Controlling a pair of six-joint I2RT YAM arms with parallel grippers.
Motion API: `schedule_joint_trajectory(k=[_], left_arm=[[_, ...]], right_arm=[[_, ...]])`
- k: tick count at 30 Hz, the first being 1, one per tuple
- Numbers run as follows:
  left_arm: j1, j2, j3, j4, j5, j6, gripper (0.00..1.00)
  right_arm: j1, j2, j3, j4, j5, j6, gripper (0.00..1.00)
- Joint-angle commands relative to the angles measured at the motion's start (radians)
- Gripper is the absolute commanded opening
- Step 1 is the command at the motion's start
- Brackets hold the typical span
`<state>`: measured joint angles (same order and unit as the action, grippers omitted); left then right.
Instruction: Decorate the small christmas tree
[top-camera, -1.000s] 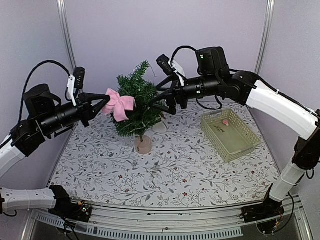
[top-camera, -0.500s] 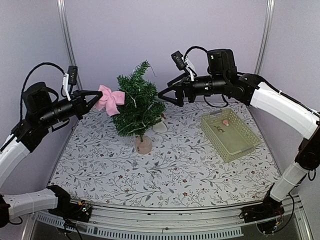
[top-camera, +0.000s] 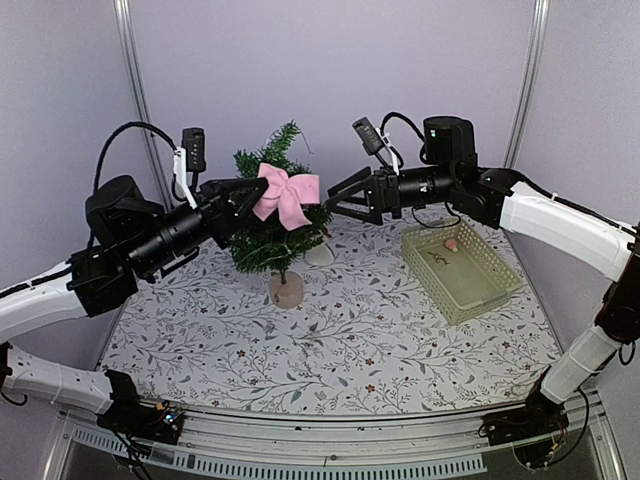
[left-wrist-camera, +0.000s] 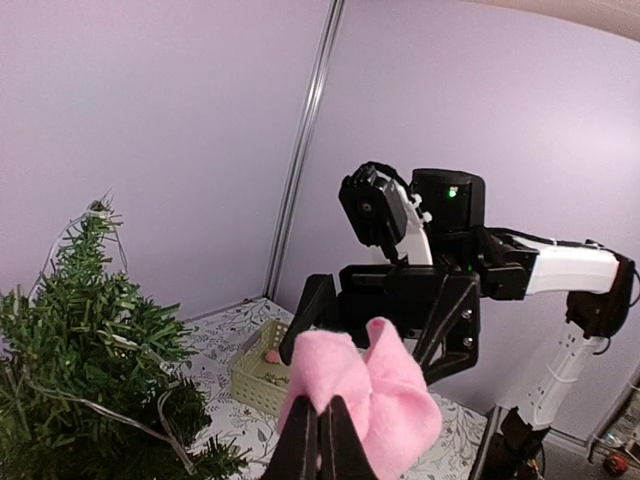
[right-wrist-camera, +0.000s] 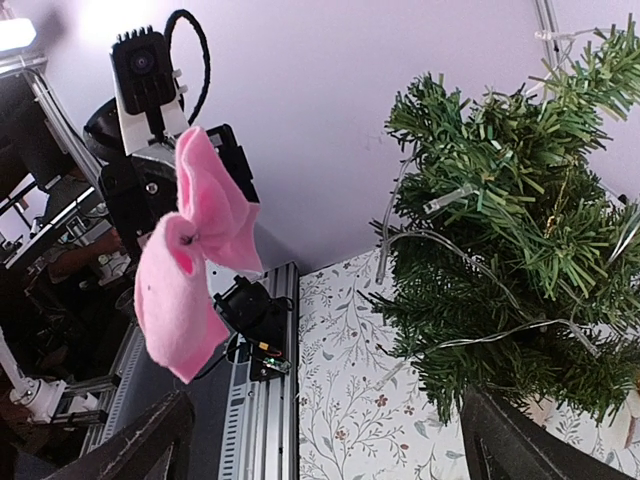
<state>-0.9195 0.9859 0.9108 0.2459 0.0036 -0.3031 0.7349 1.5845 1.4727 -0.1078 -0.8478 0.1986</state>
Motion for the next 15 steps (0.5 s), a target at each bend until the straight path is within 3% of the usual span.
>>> schedule_joint_trajectory(k=[1, 15], left_arm=[[-0.114, 0.063, 0.009, 0.119, -0.278, 0.064, 0.0], [-0.176, 0.12, -0.061, 0.28, -0.483, 0.044, 0.0]], right_arm=[[0.005, -0.006, 0.021, 0.057, -0.082, 0.035, 0.97], [0.004, 0.027, 0.047, 0.127, -0.084, 0.118, 0.98]])
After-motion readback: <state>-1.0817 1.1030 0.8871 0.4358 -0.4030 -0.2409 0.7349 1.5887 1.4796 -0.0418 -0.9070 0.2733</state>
